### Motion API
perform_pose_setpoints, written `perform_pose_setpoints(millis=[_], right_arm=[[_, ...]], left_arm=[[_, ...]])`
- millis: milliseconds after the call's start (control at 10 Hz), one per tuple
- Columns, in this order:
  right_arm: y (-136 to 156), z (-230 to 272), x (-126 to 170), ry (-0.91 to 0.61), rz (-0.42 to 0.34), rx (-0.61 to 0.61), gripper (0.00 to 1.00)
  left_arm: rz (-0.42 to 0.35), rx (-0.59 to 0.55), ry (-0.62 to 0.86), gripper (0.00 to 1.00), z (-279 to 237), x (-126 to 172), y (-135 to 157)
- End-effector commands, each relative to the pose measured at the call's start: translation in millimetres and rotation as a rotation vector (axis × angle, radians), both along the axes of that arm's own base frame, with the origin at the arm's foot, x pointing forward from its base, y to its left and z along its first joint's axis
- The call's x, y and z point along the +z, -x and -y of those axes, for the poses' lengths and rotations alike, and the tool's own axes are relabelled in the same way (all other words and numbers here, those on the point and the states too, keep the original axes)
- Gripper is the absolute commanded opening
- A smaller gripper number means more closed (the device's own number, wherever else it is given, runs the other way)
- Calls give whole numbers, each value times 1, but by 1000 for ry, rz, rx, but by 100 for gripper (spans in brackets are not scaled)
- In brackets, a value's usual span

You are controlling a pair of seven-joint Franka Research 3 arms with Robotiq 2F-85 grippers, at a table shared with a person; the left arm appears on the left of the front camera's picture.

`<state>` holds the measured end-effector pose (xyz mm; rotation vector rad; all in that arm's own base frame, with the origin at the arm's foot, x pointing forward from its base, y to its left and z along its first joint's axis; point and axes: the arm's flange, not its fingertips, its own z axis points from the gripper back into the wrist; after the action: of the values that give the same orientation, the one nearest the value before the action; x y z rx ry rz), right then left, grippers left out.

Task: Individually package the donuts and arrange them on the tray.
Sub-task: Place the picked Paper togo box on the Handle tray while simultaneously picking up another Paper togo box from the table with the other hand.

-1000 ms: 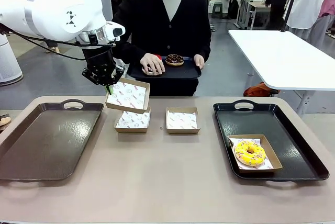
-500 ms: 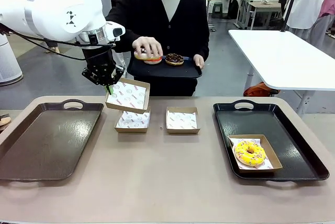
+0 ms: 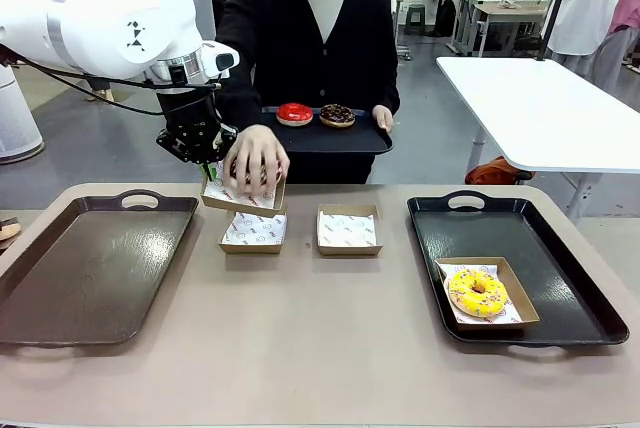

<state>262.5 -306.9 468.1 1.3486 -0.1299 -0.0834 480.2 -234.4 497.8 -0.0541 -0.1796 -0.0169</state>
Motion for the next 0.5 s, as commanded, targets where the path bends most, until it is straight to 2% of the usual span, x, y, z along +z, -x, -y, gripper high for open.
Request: perform_pose_setpoints(millis=[0, 400], right_arm=[[1, 1, -1, -1, -1, -1, 100], [1, 1, -1, -1, -1, -1, 100]], left_arm=[[-4, 3, -6, 0, -2, 3, 3], [-4, 3, -6, 0, -2, 3, 3]])
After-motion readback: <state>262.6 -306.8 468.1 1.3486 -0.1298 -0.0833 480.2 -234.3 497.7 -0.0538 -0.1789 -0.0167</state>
